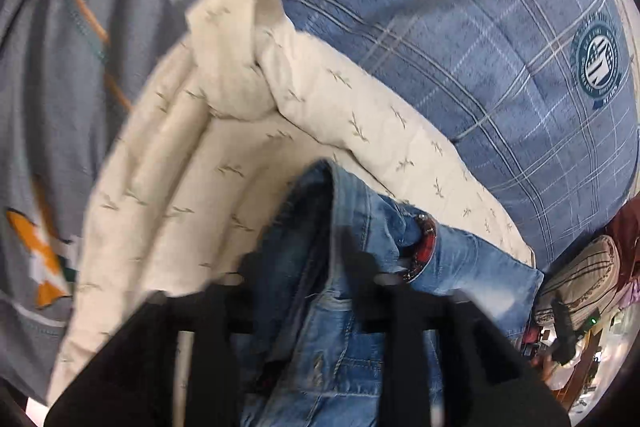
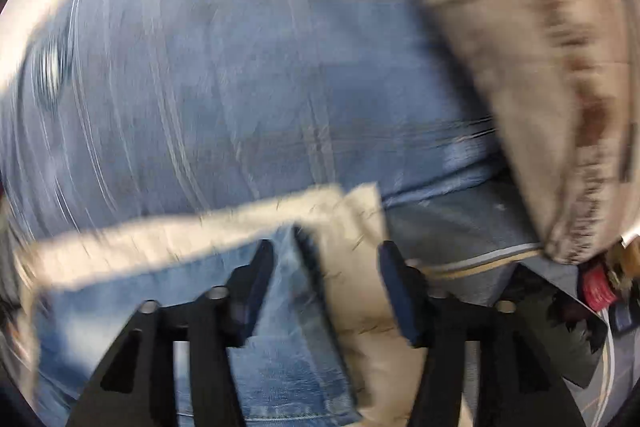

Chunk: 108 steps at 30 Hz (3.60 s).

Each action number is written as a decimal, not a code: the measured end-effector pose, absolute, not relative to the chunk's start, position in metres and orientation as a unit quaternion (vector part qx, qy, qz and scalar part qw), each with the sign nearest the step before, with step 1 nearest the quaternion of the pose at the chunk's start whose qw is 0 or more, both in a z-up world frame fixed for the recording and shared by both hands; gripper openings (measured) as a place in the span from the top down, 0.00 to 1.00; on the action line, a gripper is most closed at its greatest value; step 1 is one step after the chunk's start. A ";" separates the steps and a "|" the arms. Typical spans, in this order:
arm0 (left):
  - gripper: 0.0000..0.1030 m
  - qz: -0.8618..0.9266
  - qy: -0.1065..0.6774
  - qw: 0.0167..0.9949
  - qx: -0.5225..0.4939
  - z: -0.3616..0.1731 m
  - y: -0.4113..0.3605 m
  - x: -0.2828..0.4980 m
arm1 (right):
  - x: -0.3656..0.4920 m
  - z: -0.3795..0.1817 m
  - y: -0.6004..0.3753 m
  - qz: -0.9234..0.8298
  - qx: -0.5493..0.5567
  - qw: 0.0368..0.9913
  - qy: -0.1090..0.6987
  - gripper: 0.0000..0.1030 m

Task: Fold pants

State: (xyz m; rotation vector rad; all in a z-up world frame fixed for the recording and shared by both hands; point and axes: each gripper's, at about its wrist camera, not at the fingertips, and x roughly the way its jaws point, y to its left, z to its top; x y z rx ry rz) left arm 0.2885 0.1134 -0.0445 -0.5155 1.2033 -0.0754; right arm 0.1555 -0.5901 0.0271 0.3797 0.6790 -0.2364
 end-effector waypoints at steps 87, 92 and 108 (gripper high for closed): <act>0.25 -0.094 0.610 0.636 -0.463 -0.113 0.041 0.149 | 0.025 -0.158 -0.439 0.052 0.775 0.572 0.264 0.15; 0.26 -0.106 0.607 0.638 -0.462 -0.108 0.048 0.125 | 0.026 -0.150 -0.426 0.067 0.777 0.563 0.274 0.15; 0.66 -0.082 0.608 0.662 -0.431 -0.102 0.033 0.142 | 0.114 -0.093 -0.387 0.086 0.537 0.747 0.381 0.96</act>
